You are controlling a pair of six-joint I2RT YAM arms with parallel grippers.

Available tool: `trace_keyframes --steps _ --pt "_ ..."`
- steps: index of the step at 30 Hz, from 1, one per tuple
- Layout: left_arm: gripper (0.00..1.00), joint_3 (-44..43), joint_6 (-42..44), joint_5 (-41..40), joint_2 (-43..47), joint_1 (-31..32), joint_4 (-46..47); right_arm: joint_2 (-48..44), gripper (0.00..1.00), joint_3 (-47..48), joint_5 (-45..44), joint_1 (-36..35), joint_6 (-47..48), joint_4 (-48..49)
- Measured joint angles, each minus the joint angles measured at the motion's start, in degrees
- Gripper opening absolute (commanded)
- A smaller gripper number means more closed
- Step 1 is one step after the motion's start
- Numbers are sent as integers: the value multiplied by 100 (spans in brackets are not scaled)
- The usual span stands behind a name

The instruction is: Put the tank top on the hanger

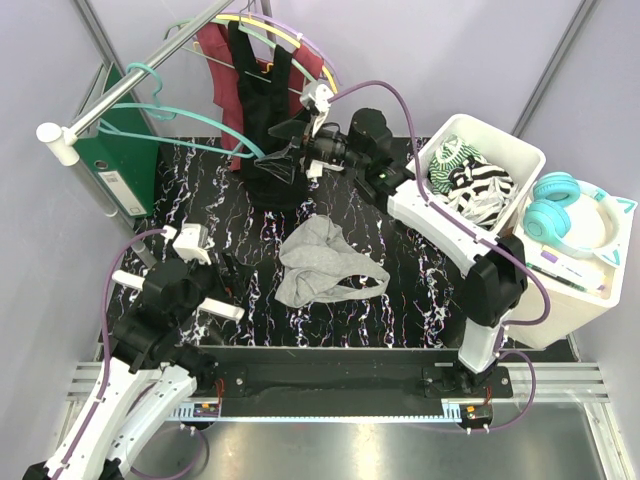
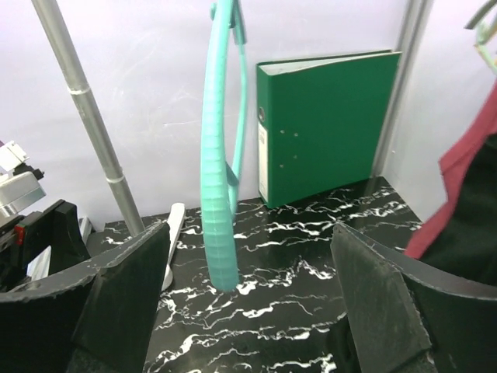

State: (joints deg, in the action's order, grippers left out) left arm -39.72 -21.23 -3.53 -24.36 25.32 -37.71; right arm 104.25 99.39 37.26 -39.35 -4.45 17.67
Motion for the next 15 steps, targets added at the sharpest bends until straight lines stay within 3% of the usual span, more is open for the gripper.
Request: trace_keyframes --steps 8,15 --pt "99 0 0 -17 -2 -33 0 319 83 256 -66 -361 -48 109" --pt "99 0 0 -17 -13 -39 0 448 74 461 -785 -730 186 2"
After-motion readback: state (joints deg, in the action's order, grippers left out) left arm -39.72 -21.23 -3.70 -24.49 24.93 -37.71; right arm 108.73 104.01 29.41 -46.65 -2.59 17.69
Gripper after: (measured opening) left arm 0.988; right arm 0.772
